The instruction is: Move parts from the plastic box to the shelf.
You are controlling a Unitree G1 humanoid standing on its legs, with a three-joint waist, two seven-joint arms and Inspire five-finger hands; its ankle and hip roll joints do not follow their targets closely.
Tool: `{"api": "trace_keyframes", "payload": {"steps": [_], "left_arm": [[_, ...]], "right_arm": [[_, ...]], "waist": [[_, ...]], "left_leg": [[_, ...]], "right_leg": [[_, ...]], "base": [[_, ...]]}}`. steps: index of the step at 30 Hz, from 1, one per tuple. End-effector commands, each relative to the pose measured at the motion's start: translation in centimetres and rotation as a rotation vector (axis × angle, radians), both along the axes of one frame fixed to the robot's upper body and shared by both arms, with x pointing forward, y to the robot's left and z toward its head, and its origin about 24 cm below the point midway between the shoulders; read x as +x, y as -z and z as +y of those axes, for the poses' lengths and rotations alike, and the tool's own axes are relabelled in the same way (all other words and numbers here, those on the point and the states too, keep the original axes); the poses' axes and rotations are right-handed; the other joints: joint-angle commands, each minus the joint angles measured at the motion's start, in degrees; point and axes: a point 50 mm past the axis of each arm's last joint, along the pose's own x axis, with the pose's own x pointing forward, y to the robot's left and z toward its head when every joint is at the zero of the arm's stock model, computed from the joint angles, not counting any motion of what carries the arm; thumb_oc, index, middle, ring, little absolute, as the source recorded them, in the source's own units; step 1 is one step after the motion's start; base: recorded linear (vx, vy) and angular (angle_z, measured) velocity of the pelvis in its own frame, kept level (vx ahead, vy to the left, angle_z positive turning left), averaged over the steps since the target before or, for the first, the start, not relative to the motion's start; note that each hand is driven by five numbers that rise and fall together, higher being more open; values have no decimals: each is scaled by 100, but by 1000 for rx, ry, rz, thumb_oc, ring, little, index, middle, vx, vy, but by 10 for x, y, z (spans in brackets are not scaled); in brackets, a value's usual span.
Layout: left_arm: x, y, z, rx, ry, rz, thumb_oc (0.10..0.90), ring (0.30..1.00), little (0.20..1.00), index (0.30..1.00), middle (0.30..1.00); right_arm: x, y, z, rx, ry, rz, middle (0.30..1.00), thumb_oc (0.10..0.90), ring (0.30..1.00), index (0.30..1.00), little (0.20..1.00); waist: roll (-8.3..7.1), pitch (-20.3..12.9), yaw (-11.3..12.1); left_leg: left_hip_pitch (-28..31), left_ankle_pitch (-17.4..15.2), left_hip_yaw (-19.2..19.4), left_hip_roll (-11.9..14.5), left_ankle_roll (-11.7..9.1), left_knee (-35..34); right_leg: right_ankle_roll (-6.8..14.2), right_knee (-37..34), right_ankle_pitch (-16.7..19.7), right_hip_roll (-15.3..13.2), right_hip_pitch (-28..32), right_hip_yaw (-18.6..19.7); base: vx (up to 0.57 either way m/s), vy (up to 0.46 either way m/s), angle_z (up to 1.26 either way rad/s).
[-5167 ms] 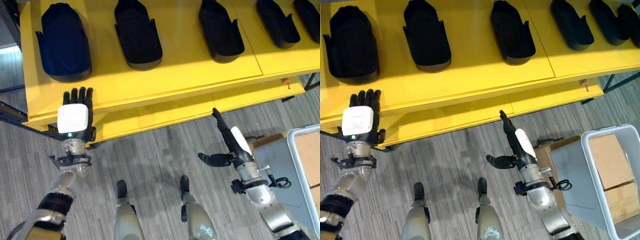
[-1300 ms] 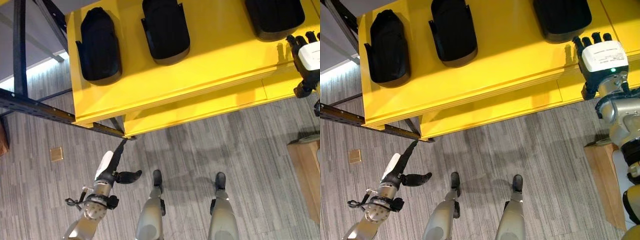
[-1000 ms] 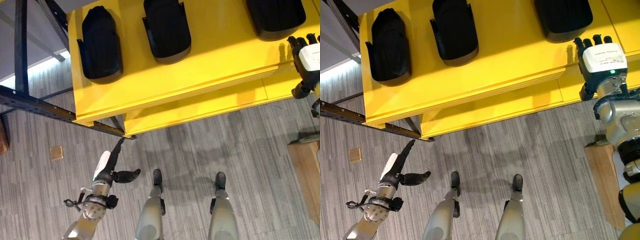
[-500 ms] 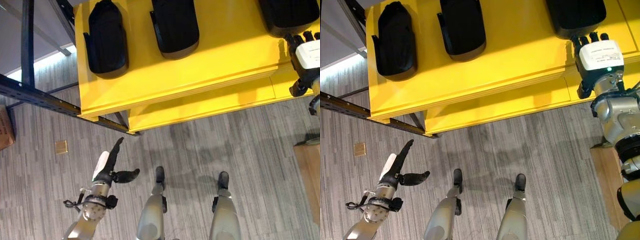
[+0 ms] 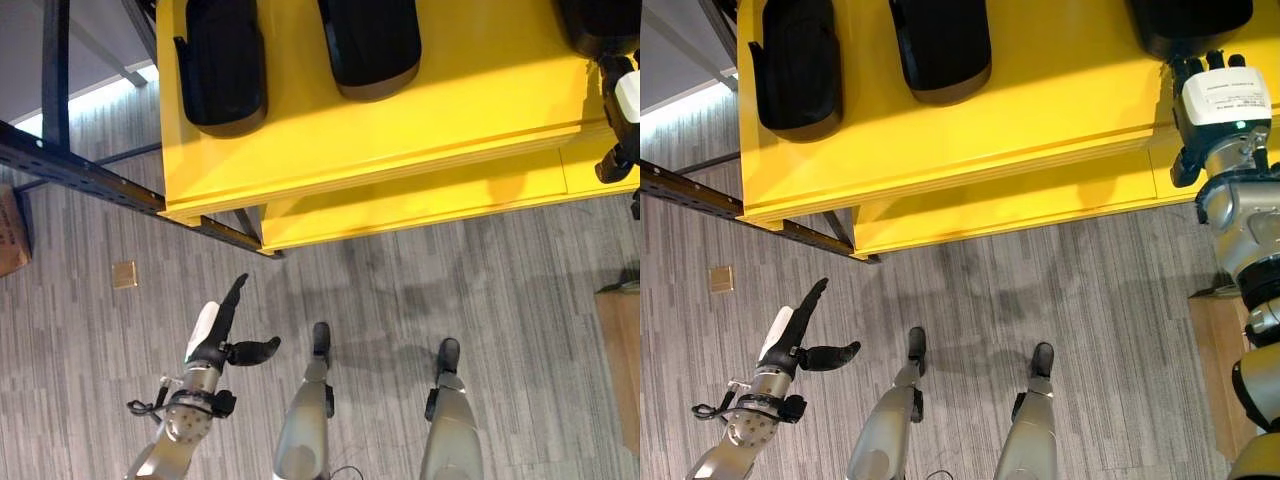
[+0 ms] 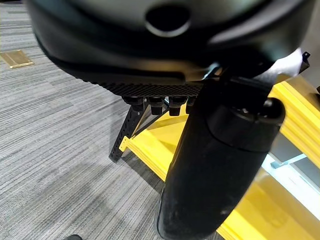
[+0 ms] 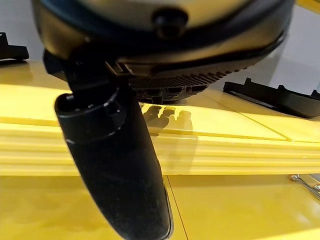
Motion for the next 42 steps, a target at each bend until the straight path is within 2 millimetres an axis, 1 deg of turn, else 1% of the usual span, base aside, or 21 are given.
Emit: {"api": "trace_keyframes", "payload": {"steps": [1,11,16,26,29,33,36,41,42], "left_arm": [[2,-34,13,3,-35,-180,900,1000,1000,1000,1000],[2,-35,16,-4,-55,-188,900,1000,1000,1000,1000],[2,-35,16,-1,-58,-192,900,1000,1000,1000,1000],[2,-35,18,0,-64,-192,900,1000,1000,1000,1000],[3,-36,19,5,-64,-193,900,1000,1000,1000,1000],[2,-35,20,10,-63,-189,900,1000,1000,1000,1000],[1,-35,20,8,-63,-188,900,1000,1000,1000,1000],[1,-34,20,12,-65,-181,900,1000,1000,1000,1000],[2,-32,20,14,-68,-176,900,1000,1000,1000,1000]], "right_arm": [[-10,-67,5,-18,-3,-237,1000,900,1000,1000,1000],[-13,-75,0,0,15,-267,1000,900,1000,1000,1000],[-12,-74,0,6,17,-268,1000,900,1000,1000,1000],[-8,-71,8,-3,-8,-246,1000,900,1000,1000,1000],[-6,-73,11,-14,-15,-241,1000,900,1000,1000,1000],[-6,-82,15,-33,-21,-245,1000,900,1000,1000,1000],[-5,-82,17,-38,-28,-242,1000,900,1000,1000,1000],[-3,-75,20,-22,-50,-237,1000,900,1000,1000,1000],[-1,-68,22,-2,-69,-229,1000,900,1000,1000,1000]], "waist": [[-308,-55,75],[-304,-9,106],[-314,19,115],[-356,31,143],[-370,24,151],[-400,25,197],[-409,27,201],[-428,35,201],[-439,26,193]], "left_leg": [[160,216,-190,156,-69,-305],[93,222,-232,128,-67,-324],[57,221,-247,113,-62,-315],[57,186,-269,88,-49,-289],[57,185,-262,75,-53,-282],[26,200,-297,69,-63,-267],[23,205,-309,78,-64,-262],[37,205,-338,73,-62,-256],[54,196,-348,72,-57,-251]], "right_leg": [[-309,386,-203,112,-51,59],[-312,386,-191,93,-108,37],[-314,393,-180,90,-130,43],[-311,378,-172,81,-115,26],[-305,348,-164,78,-100,27],[-299,327,-148,78,-87,8],[-302,340,-152,79,-86,3],[-303,367,-170,69,-41,-41],[-306,366,-173,69,-12,-53]], "base": [[0,0,0],[1,1,0],[0,0,0],[-2,4,2],[0,0,0],[0,0,0],[0,0,0],[-5,-1,3],[-2,4,3]]}}
